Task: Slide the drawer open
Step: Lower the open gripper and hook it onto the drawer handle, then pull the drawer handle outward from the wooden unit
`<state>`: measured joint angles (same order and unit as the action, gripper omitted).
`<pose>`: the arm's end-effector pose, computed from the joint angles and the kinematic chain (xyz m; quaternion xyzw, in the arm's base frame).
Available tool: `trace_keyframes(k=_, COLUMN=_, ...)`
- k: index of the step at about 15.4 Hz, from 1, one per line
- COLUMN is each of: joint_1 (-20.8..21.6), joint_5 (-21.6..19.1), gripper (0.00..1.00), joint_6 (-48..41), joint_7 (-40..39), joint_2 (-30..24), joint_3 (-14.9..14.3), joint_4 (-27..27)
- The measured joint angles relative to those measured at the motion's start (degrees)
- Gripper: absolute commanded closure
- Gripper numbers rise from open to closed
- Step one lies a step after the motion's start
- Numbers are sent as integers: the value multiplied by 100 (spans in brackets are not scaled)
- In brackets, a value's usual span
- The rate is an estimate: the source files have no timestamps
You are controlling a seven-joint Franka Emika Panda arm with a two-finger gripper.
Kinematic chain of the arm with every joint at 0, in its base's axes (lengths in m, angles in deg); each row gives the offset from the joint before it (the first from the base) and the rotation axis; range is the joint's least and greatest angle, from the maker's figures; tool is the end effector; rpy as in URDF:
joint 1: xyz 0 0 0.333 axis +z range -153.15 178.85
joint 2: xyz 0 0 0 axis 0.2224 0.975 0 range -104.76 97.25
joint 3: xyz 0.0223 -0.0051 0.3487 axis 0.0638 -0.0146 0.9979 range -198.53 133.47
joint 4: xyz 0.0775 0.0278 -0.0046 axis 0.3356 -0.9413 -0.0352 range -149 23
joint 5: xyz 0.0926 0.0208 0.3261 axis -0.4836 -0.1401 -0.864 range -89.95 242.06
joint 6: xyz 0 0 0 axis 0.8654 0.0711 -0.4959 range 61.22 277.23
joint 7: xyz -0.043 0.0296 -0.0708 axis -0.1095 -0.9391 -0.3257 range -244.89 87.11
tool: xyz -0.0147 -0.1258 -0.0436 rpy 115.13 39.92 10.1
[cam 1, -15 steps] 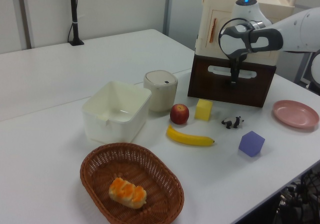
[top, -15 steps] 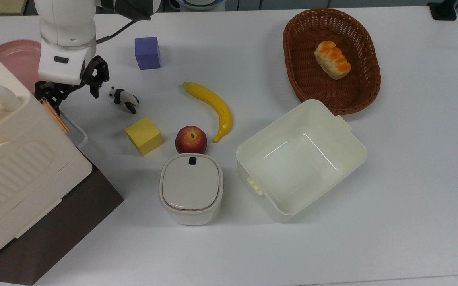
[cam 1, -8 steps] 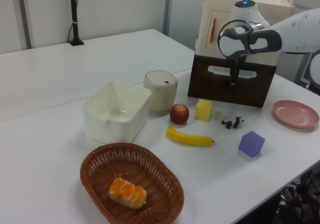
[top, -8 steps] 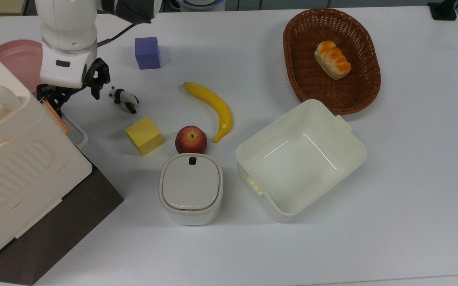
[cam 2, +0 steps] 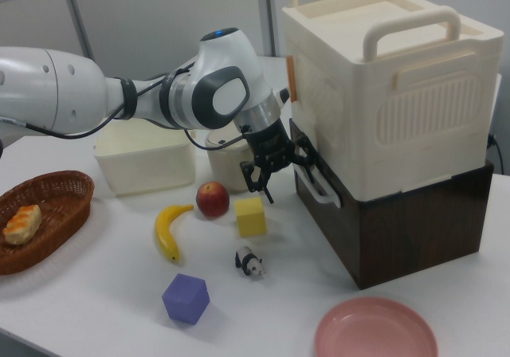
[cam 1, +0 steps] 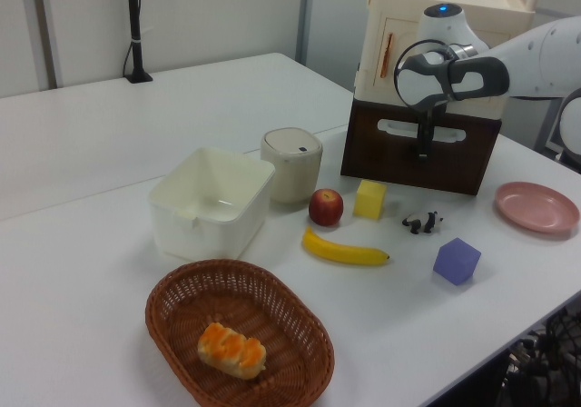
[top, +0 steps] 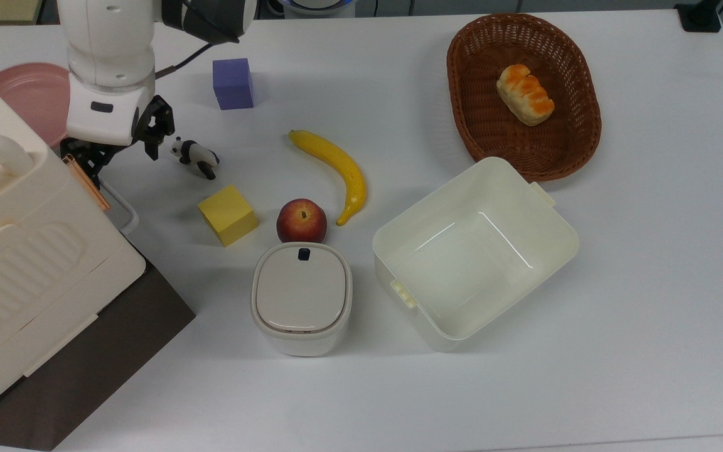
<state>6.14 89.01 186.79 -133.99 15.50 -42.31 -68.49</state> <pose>0.6101 -0.1811 0.4606 0.9102 0.3852 -0.0035 0.1522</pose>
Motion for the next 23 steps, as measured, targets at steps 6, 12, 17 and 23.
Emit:
trace_keyframes(k=6, joint_1=-5, joint_5=10, gripper=22, joint_6=69, joint_7=-2, joint_2=22, joint_3=-1, joint_4=5)
trace_keyframes(k=12, joint_1=-6, joint_5=10, gripper=22, joint_6=70, joint_7=-2, joint_2=24, joint_3=-1, joint_4=6)
trace_keyframes(k=17, joint_1=-6, joint_5=11, gripper=27, joint_6=70, joint_7=-3, joint_2=31, joint_3=-1, joint_4=5)
trace_keyframes(k=23, joint_1=19, joint_5=12, gripper=27, joint_6=70, joint_7=-4, joint_2=54, joint_3=17, joint_4=-20)
